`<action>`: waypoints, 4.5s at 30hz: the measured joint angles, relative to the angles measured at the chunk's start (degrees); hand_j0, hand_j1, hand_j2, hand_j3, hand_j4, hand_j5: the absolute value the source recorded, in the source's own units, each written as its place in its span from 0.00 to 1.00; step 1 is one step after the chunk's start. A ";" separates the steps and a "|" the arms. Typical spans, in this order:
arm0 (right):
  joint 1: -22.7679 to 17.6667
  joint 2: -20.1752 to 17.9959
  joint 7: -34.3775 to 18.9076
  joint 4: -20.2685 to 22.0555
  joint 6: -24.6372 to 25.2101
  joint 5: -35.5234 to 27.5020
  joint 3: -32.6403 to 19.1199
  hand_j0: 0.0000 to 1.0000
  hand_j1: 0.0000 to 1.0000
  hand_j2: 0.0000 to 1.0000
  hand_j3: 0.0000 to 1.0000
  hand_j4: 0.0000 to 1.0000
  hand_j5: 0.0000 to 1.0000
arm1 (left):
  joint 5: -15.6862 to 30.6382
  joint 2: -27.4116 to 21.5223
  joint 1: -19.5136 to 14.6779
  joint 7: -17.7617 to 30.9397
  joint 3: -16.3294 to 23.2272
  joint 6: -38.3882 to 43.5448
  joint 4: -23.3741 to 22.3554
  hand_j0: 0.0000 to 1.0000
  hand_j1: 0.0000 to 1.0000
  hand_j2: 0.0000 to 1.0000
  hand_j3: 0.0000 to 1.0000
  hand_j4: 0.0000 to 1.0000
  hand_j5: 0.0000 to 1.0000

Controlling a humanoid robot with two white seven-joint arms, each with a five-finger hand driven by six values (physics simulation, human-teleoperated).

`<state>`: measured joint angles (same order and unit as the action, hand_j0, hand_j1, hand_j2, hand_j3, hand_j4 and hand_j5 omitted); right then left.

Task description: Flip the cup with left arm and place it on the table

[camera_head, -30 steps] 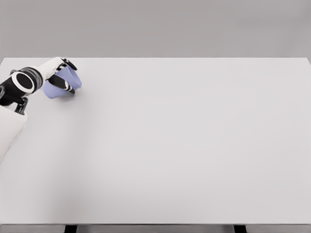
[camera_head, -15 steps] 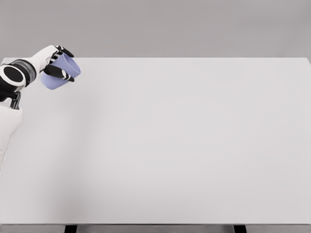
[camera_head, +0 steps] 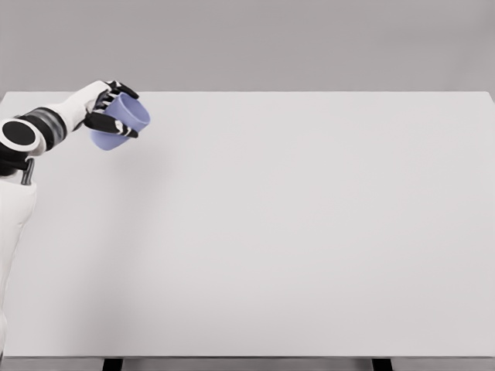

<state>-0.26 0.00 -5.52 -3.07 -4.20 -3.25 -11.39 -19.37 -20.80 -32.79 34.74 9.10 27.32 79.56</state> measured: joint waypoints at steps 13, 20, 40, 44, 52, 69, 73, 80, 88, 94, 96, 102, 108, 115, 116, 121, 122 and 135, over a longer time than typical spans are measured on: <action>0.00 0.00 0.00 0.00 0.02 0.00 0.01 1.00 1.00 1.00 1.00 1.00 1.00 | 4.82 2.94 2.99 -10.21 -3.86 -3.96 -0.43 0.52 0.52 0.52 0.52 0.52 0.52; 0.00 0.00 0.02 0.00 0.01 0.00 -0.01 1.00 1.00 1.00 1.00 1.00 1.00 | 6.99 4.79 3.26 -12.68 -6.27 -10.76 -3.61 0.52 0.52 0.52 0.52 0.52 0.52; 0.00 0.00 0.00 0.00 0.00 0.00 0.00 1.00 1.00 1.00 1.00 1.00 1.00 | 11.88 10.02 6.77 -20.62 -12.03 -23.34 -7.90 0.52 0.52 0.52 0.52 0.52 0.52; 0.09 0.00 0.00 0.00 0.01 0.00 0.01 1.00 1.00 1.00 1.00 1.00 1.00 | 12.67 10.90 7.04 -21.33 -12.87 -27.26 -9.73 0.52 0.52 0.52 0.52 0.52 0.52; 0.00 0.00 0.01 0.00 0.00 0.00 -0.01 1.00 1.00 1.00 1.00 1.00 1.00 | 14.59 13.89 7.04 -21.54 -15.87 -35.02 -15.02 0.52 0.52 0.52 0.52 0.52 0.52; 0.00 0.00 0.00 0.00 0.01 0.00 -0.01 1.00 1.00 1.00 1.00 1.00 1.00 | 20.38 15.42 8.27 -25.77 -16.31 -47.79 -22.49 0.52 0.52 0.52 0.52 0.52 0.52; 0.00 0.00 0.01 0.00 0.02 0.00 0.01 1.00 1.00 1.00 1.00 1.00 1.00 | 21.83 16.08 8.97 -27.63 -16.30 -48.22 -22.69 0.52 0.52 0.52 0.52 0.52 0.52; 0.00 0.00 0.01 0.00 0.00 0.00 0.02 1.00 1.00 1.00 1.00 1.00 1.00 | 26.28 16.37 9.14 -28.57 -16.21 -47.92 -22.76 0.53 0.53 0.53 0.53 0.53 0.53; 0.00 0.00 0.00 0.00 0.00 0.00 0.02 1.00 1.00 1.00 1.00 1.00 1.00 | 28.10 16.50 10.38 -30.87 -15.70 -47.70 -22.77 0.55 0.55 0.55 0.55 0.55 0.55; 0.00 0.00 0.01 0.00 0.01 0.00 0.00 1.00 1.00 1.00 1.00 1.00 1.00 | 28.25 16.51 10.73 -31.05 -15.53 -47.62 -22.77 0.58 0.58 0.58 0.58 0.58 0.58; 0.00 0.00 0.01 0.00 0.04 0.00 0.01 1.00 1.00 1.00 1.00 1.00 1.00 | 28.23 16.51 10.73 -31.05 -15.52 -47.61 -22.75 0.63 0.63 0.63 0.63 0.63 0.63; 0.00 0.00 0.00 0.00 0.03 0.00 0.01 1.00 1.00 1.00 1.00 1.00 1.00 | 28.16 16.54 10.90 -31.02 -15.48 -47.63 -22.76 0.64 0.64 0.64 0.64 0.64 0.64; 0.00 0.00 0.00 0.00 0.03 0.00 -0.01 1.00 1.00 1.00 1.00 1.00 1.00 | 28.02 16.52 11.25 -30.98 -15.44 -47.66 -22.75 0.78 0.78 0.78 0.78 0.78 0.78; 0.00 0.00 0.00 0.00 0.02 0.00 -0.01 1.00 1.00 1.00 1.00 1.00 1.00 | 27.90 16.51 11.25 -30.97 -15.43 -47.67 -22.71 0.83 0.83 0.83 0.83 0.83 0.83; 0.00 0.00 0.00 0.00 0.01 0.00 -0.02 1.00 1.00 1.00 1.00 1.00 1.00 | 27.90 16.51 11.25 -30.97 -15.43 -47.66 -22.70 0.84 0.84 0.84 0.84 0.84 0.84; 0.00 0.00 0.00 0.00 0.02 0.00 0.00 1.00 1.00 1.00 1.00 1.00 1.00 | 27.85 16.50 11.25 -30.97 -15.43 -47.67 -22.68 0.85 0.85 0.85 0.85 0.85 0.85; 0.00 0.00 0.00 0.00 0.02 0.00 0.00 1.00 1.00 1.00 1.00 1.00 1.00 | 27.84 16.48 11.25 -30.97 -15.43 -47.68 -22.68 0.85 0.85 0.85 0.85 0.85 0.85; 0.00 0.00 0.01 0.00 0.00 0.00 0.01 1.00 1.00 1.00 1.00 1.00 1.00 | 27.80 16.42 11.25 -30.97 -15.43 -47.70 -22.68 0.88 0.88 0.88 0.88 0.88 0.88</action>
<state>-0.26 0.00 -5.52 -3.07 -4.20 -3.25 -11.38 8.44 -4.38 -21.53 3.78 -6.34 -20.38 56.89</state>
